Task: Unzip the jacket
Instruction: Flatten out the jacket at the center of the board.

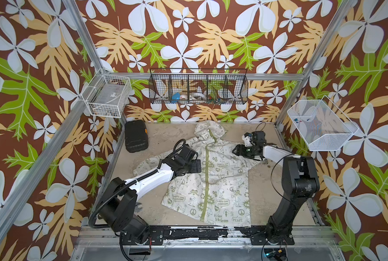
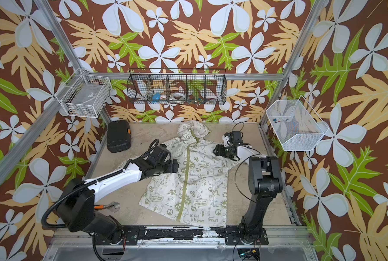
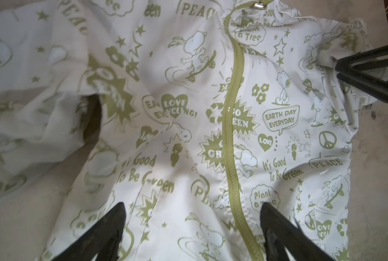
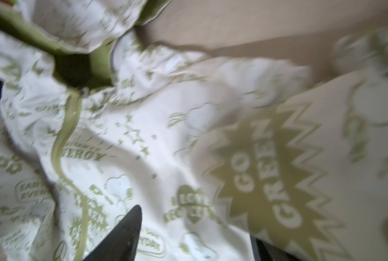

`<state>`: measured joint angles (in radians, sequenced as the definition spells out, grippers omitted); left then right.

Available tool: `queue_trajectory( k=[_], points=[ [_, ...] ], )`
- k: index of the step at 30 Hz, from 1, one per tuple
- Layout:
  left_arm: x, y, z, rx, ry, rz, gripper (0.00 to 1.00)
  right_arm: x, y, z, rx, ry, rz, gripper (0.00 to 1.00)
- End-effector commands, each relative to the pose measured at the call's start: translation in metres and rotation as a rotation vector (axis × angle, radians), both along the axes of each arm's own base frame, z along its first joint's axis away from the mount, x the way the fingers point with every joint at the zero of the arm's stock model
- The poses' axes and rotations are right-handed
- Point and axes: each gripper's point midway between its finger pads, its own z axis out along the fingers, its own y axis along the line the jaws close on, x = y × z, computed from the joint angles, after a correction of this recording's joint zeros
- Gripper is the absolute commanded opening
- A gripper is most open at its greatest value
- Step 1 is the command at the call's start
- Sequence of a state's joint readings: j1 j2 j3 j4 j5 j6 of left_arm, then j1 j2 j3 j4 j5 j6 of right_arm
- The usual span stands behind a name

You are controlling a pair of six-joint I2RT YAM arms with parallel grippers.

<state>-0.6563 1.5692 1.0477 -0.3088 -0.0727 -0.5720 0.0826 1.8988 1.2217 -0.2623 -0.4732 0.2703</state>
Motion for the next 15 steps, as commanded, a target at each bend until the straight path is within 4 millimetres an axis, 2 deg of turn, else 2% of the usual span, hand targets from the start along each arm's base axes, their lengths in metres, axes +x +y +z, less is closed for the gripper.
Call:
queue_trajectory(
  k=[1, 3, 5, 6, 8, 10, 11, 13, 15],
  points=[
    [0.014, -0.010, -0.003, 0.037, -0.027, -0.056, 0.91, -0.033, 0.051, 0.002, 0.098, 0.074, 0.168, 0.77],
    [0.018, -0.008, -0.014, 0.082, -0.011, -0.046, 0.89, -0.045, 0.068, 0.009, 0.055, 0.072, 0.215, 0.82],
    [0.022, -0.003, -0.022, 0.125, -0.002, -0.034, 0.89, -0.054, 0.076, 0.024, 0.048, 0.062, 0.235, 0.85],
    [0.022, 0.001, -0.026, 0.145, 0.004, -0.026, 0.88, -0.055, 0.076, 0.035, 0.055, 0.054, 0.223, 0.89],
    [0.024, 0.006, -0.030, 0.156, 0.008, -0.013, 0.87, -0.053, 0.065, 0.054, 0.016, 0.015, 0.180, 0.88],
    [0.026, 0.012, -0.030, 0.154, 0.006, -0.001, 0.87, -0.040, 0.038, 0.072, -0.074, -0.033, 0.065, 0.86],
    [0.027, 0.015, -0.030, 0.152, 0.003, 0.004, 0.87, -0.033, 0.018, 0.080, -0.112, -0.053, -0.016, 0.84],
    [0.030, 0.019, -0.027, 0.150, -0.005, 0.014, 0.87, -0.020, -0.029, 0.085, -0.153, -0.065, -0.207, 0.78],
    [0.032, 0.020, -0.023, 0.145, -0.019, 0.012, 0.87, -0.010, -0.080, 0.083, -0.186, -0.071, -0.373, 0.69]
  ],
)
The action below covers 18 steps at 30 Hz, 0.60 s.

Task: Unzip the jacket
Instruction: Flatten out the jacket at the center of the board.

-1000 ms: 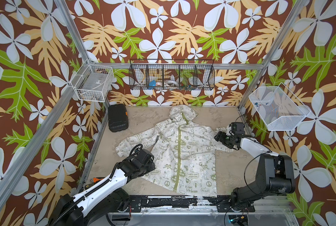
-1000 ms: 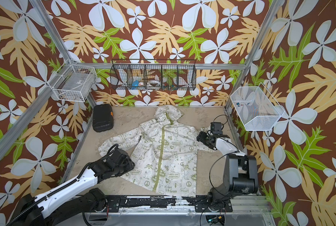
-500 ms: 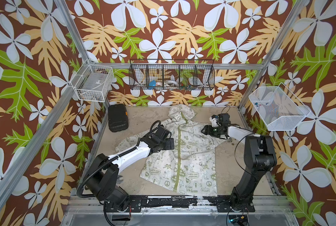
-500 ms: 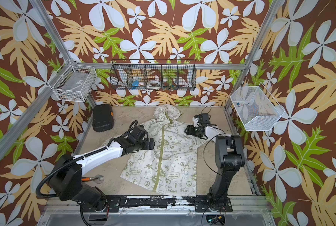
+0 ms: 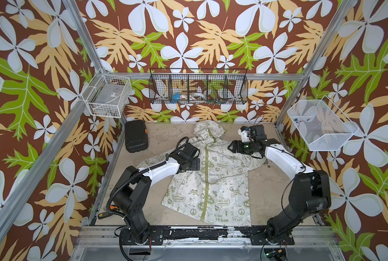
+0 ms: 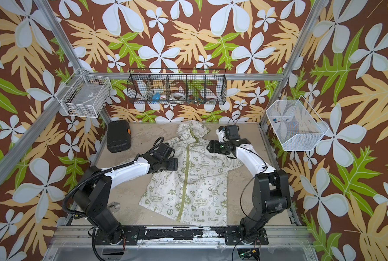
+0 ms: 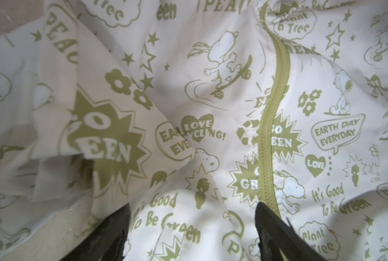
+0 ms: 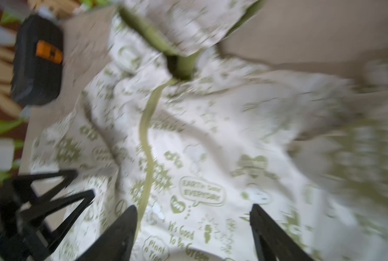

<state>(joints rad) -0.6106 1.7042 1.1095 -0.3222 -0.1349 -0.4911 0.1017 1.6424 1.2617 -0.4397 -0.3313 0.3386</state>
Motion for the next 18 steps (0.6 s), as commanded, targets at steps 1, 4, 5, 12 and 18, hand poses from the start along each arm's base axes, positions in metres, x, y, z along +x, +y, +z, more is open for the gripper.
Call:
queue_trajectory(
  k=[1, 4, 5, 12, 18],
  points=[
    [0.006, 0.003, 0.010, 0.008, -0.046, -0.009, 0.87, 0.011, -0.082, -0.013, -0.134, 0.024, -0.313, 0.66],
    [0.005, 0.000, 0.014, -0.011, -0.056, -0.021, 0.87, 0.025, -0.119, -0.030, -0.279, 0.062, -0.381, 0.67],
    [0.004, -0.001, 0.013, -0.017, -0.056, -0.025, 0.88, 0.028, -0.125, -0.040, -0.316, 0.097, -0.384, 0.70],
    [-0.001, -0.004, 0.004, -0.027, -0.031, -0.051, 0.89, 0.051, -0.148, -0.081, -0.422, 0.185, -0.429, 0.85],
    [-0.005, -0.005, 0.005, -0.023, -0.028, -0.084, 0.90, 0.070, -0.170, -0.074, -0.390, 0.146, -0.449, 0.84]
  ],
)
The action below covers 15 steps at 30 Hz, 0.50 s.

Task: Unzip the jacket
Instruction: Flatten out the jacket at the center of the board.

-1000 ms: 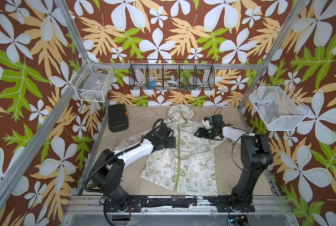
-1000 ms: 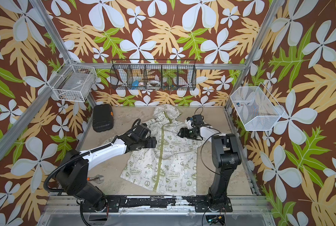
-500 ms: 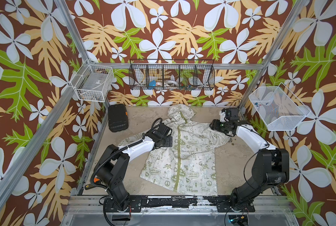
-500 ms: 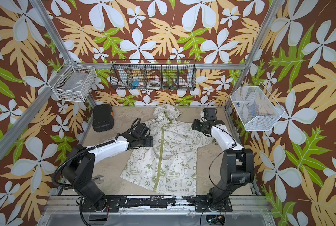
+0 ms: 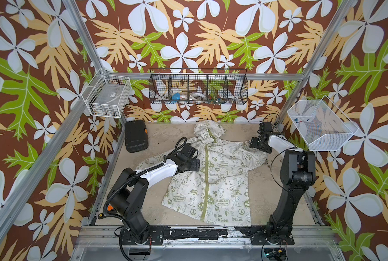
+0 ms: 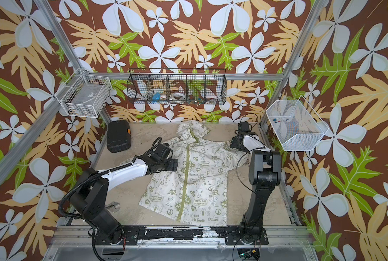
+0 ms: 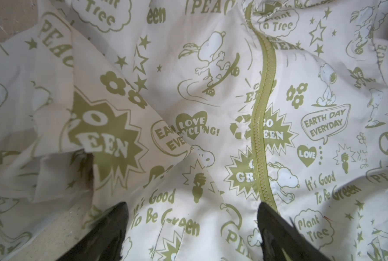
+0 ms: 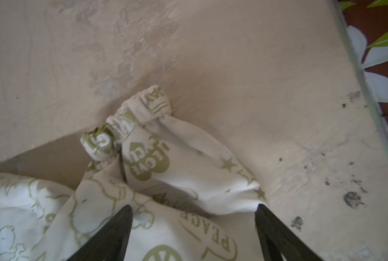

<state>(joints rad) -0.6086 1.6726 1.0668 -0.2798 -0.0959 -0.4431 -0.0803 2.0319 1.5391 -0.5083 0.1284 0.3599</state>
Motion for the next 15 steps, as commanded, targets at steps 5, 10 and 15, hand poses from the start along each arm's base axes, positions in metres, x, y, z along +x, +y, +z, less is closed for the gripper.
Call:
queue_trajectory(
  k=[5, 10, 15],
  points=[
    [0.000, -0.004, -0.002, 0.003, 0.004, -0.040, 0.91, 0.031, -0.004, 0.004, 0.001, -0.027, 0.069, 0.80],
    [-0.002, -0.007, -0.005, -0.009, 0.024, -0.054, 0.91, 0.045, 0.013, -0.031, 0.061, 0.016, 0.114, 0.76],
    [-0.004, -0.004, -0.007, 0.010, 0.031, -0.053, 0.91, 0.038, 0.016, -0.069, -0.001, 0.131, 0.122, 0.61]
  ],
)
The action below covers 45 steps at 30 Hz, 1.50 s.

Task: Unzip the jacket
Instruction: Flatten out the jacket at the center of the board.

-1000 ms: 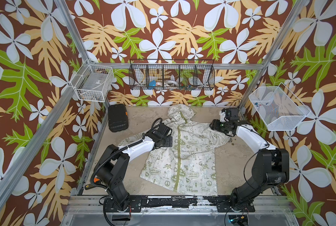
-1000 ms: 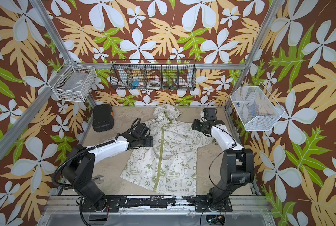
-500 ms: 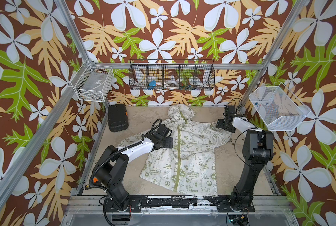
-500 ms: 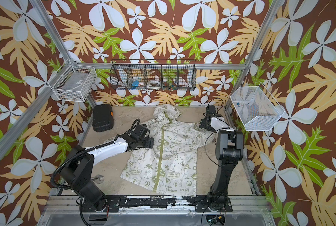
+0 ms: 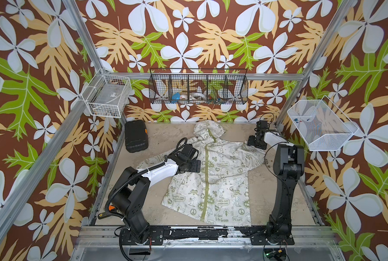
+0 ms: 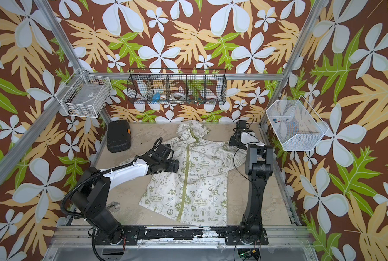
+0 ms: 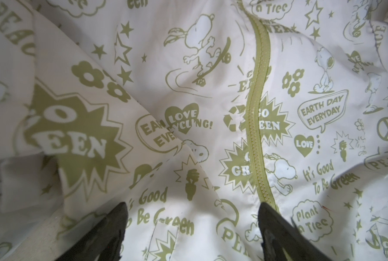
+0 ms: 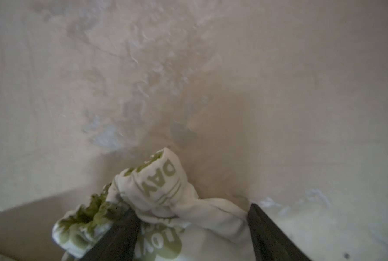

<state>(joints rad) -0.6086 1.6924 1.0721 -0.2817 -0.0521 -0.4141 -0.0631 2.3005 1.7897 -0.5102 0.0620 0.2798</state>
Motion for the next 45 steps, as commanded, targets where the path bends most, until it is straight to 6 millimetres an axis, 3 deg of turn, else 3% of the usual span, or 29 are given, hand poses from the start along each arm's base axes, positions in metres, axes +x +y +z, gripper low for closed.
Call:
queue_trajectory(
  k=[1, 3, 4, 5, 10, 14, 16, 20, 24, 28, 29, 33, 36, 42, 44, 45],
  points=[
    [-0.001, 0.005, -0.001, 0.028, 0.003, -0.003, 0.91, -0.020, -0.002, -0.025, -0.037, 0.116, 0.001, 0.46],
    [0.000, 0.009, 0.000, 0.045, -0.003, 0.005, 0.91, -0.029, -0.004, -0.018, -0.056, 0.120, -0.018, 0.15],
    [0.000, 0.010, 0.000, 0.051, -0.004, 0.011, 0.91, -0.034, -0.006, -0.008, -0.060, 0.107, -0.037, 0.04],
    [0.000, 0.011, 0.000, 0.048, -0.007, 0.017, 0.90, -0.040, -0.008, 0.004, -0.065, 0.093, -0.058, 0.00],
    [0.002, 0.012, 0.001, 0.025, -0.020, 0.045, 0.90, -0.093, -0.008, 0.078, -0.033, -0.054, -0.171, 0.00],
    [0.004, 0.012, 0.000, 0.022, -0.021, 0.048, 0.90, -0.153, -0.002, 0.109, 0.035, -0.176, -0.250, 0.00],
    [0.004, 0.012, -0.002, 0.023, -0.015, 0.045, 0.90, -0.186, -0.006, 0.112, 0.053, -0.205, -0.305, 0.00],
    [0.003, 0.012, -0.003, 0.024, -0.017, 0.039, 0.89, -0.236, -0.022, 0.101, 0.047, -0.231, -0.410, 0.01],
    [0.003, 0.013, -0.001, 0.019, -0.018, 0.039, 0.90, -0.259, -0.047, 0.084, 0.092, -0.209, -0.517, 0.28],
    [0.003, 0.014, 0.004, 0.019, -0.031, 0.037, 0.90, -0.272, -0.073, 0.073, 0.200, -0.152, -0.625, 0.67],
    [0.003, 0.015, 0.005, 0.020, -0.035, 0.038, 0.89, -0.276, -0.079, 0.072, 0.226, -0.150, -0.650, 0.70],
    [0.002, 0.019, 0.005, 0.026, -0.039, 0.048, 0.90, -0.295, -0.096, 0.076, 0.286, -0.194, -0.719, 0.73],
    [0.001, 0.019, 0.006, 0.019, -0.038, 0.047, 0.90, -0.298, -0.096, 0.077, 0.272, -0.206, -0.683, 0.71],
    [0.001, 0.015, 0.003, 0.004, -0.034, 0.038, 0.90, -0.276, -0.077, 0.052, 0.416, -0.249, -0.593, 0.58],
    [0.001, 0.015, 0.002, 0.006, -0.034, 0.032, 0.90, -0.274, -0.079, 0.041, 0.423, -0.228, -0.606, 0.60],
    [0.001, 0.014, 0.002, 0.007, -0.032, 0.029, 0.90, -0.274, -0.083, 0.036, 0.410, -0.211, -0.615, 0.66]
  ],
)
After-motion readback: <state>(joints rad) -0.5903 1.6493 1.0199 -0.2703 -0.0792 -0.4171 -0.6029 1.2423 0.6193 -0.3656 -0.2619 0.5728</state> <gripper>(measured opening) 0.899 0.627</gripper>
